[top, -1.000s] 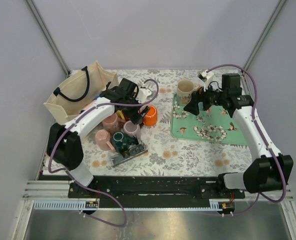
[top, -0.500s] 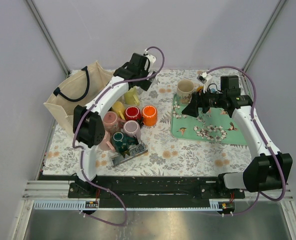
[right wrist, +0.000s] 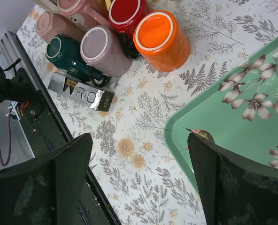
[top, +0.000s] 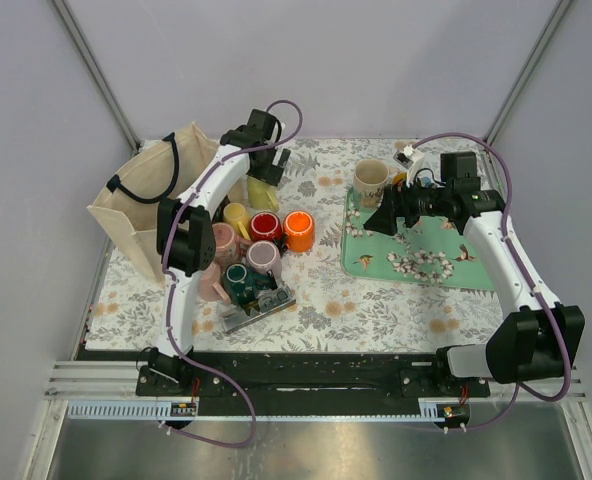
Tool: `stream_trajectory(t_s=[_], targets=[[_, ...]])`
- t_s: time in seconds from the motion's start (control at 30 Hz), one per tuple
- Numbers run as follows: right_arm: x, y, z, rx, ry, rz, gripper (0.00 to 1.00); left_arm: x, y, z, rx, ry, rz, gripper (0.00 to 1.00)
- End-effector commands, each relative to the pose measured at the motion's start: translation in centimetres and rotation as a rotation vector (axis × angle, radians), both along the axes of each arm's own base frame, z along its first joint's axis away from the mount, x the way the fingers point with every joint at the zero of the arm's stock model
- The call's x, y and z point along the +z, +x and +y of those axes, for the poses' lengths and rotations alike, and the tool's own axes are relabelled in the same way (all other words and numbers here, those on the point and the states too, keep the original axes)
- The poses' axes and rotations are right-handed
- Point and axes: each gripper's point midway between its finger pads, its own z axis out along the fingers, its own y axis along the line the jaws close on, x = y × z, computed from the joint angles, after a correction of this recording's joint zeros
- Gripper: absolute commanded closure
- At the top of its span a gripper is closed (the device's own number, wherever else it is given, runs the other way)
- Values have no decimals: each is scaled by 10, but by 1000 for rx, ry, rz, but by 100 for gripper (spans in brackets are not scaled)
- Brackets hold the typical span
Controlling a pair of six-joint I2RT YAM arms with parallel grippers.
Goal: Turn the mug right side up
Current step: Move the cup to the center of the board.
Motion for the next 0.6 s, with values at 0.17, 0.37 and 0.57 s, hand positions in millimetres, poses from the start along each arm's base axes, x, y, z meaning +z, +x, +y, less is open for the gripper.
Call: stream_trajectory(t_s=[0.17,0.37,0.57], targets=[[-16,14,-5,-47,-40,23,11,-2,-27,-55,-101,-170,81,7],[-25,33,-3,-92,-33,39,15,-4,-41,-93,-144,-239,112,8],[-37,49,9,-83,-95,16,18,3,-53,-134,-201,-300,114,7]])
